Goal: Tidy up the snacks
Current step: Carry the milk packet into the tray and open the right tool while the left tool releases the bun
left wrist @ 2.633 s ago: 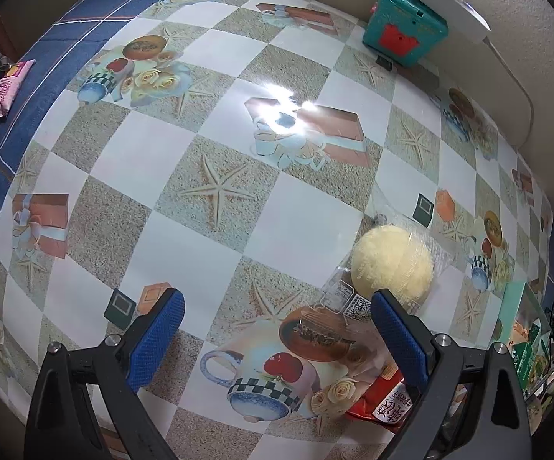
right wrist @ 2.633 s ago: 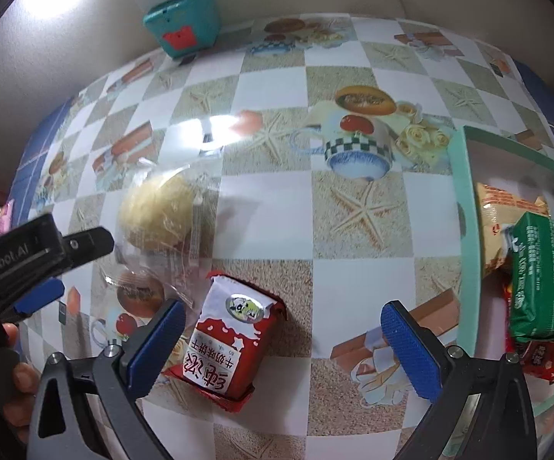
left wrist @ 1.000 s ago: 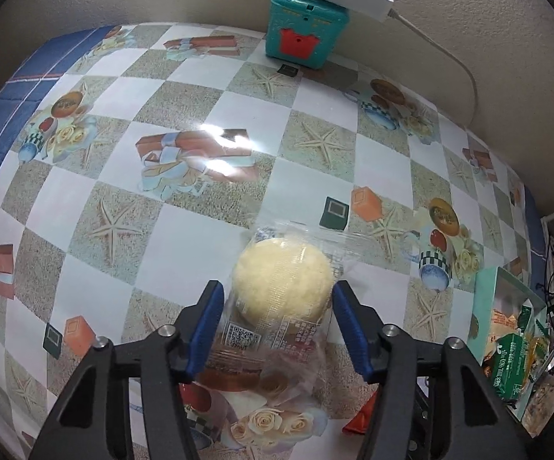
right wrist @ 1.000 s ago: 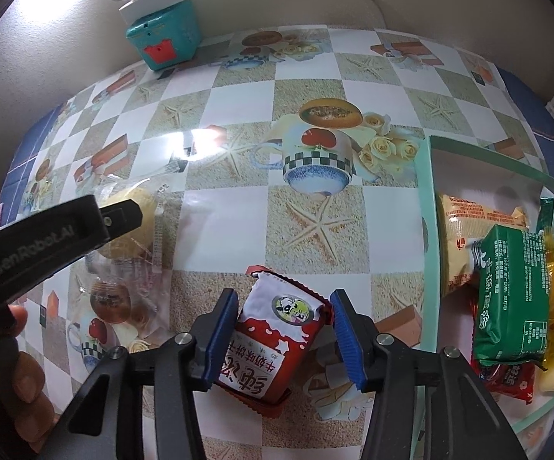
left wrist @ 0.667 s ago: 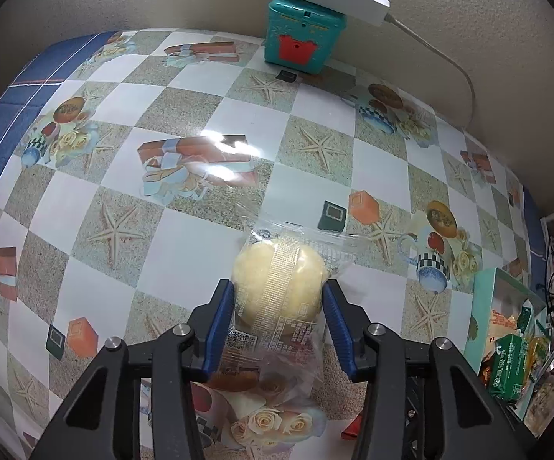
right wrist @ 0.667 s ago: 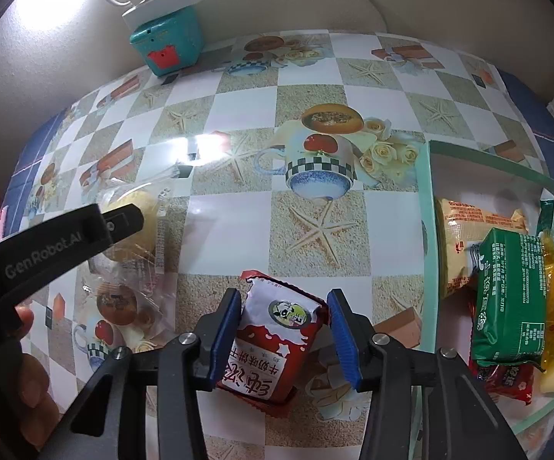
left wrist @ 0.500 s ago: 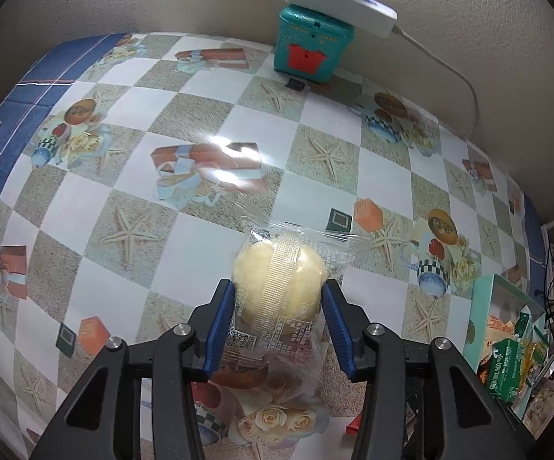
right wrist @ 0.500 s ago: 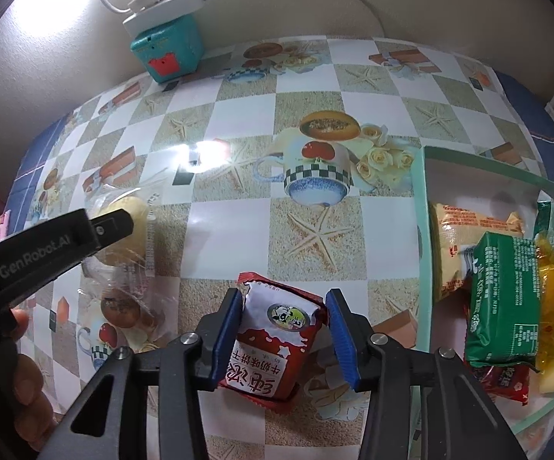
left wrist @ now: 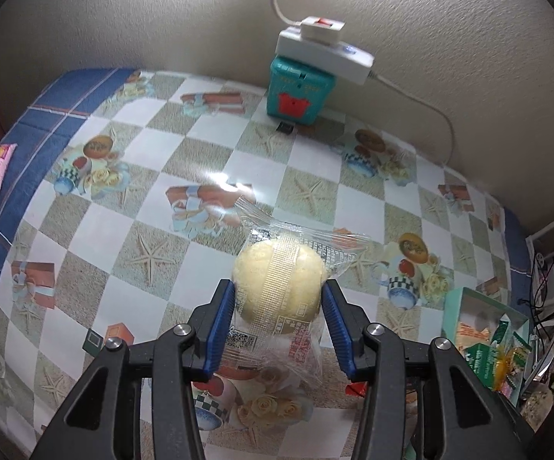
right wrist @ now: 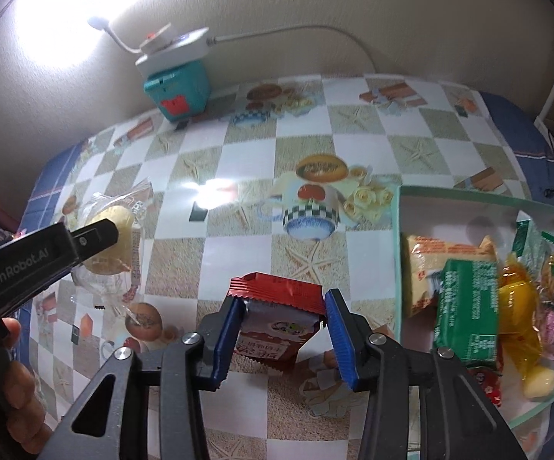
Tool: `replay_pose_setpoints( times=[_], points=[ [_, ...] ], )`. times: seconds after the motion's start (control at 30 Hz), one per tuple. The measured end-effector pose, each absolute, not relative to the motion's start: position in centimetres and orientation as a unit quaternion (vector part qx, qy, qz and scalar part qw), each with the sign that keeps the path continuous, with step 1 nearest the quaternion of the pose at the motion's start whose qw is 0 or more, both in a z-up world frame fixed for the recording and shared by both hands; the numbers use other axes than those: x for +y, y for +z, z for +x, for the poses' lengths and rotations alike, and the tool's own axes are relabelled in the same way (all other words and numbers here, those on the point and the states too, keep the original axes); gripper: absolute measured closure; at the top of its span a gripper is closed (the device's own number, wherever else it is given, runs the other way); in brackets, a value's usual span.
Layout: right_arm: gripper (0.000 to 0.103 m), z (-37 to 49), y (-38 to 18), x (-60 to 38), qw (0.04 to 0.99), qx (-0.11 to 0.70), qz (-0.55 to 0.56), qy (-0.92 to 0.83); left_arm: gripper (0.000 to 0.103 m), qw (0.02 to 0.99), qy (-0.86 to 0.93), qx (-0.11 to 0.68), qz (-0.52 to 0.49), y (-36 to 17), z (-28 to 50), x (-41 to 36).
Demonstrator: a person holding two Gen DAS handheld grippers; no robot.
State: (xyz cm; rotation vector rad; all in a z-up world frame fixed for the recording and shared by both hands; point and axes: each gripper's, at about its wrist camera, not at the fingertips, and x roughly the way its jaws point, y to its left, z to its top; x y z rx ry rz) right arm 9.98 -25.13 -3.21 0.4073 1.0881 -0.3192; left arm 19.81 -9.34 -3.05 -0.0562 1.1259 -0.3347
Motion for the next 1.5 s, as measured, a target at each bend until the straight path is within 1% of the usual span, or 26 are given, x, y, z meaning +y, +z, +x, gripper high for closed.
replay_pose_setpoints(
  times=[0.5,1.03,1.3,1.5],
  points=[
    [0.056,6.2,3.7,-28.3,0.859,0.436,0.196,-0.182,0.054,0.859,-0.188,0.476,-0.022,2.9,16.8,-10.6],
    [0.056,-3.5,9.4,-36.1,0.834,0.401,0.230,-0.302,0.054,0.823,-0.261,0.504,0.004,5.3,9.2,-18.1],
    [0.056,-7.2,9.1,-38.1,0.808,0.411,0.250,-0.341,0.054,0.812,-0.282,0.508,0.048,5.1,5.2,-21.3],
    [0.056,-8.4,6.5,-39.4,0.787,0.438,0.262,-0.347,0.054,0.801,-0.284,0.523,0.073,3.7,3.4,-23.1]
  ],
)
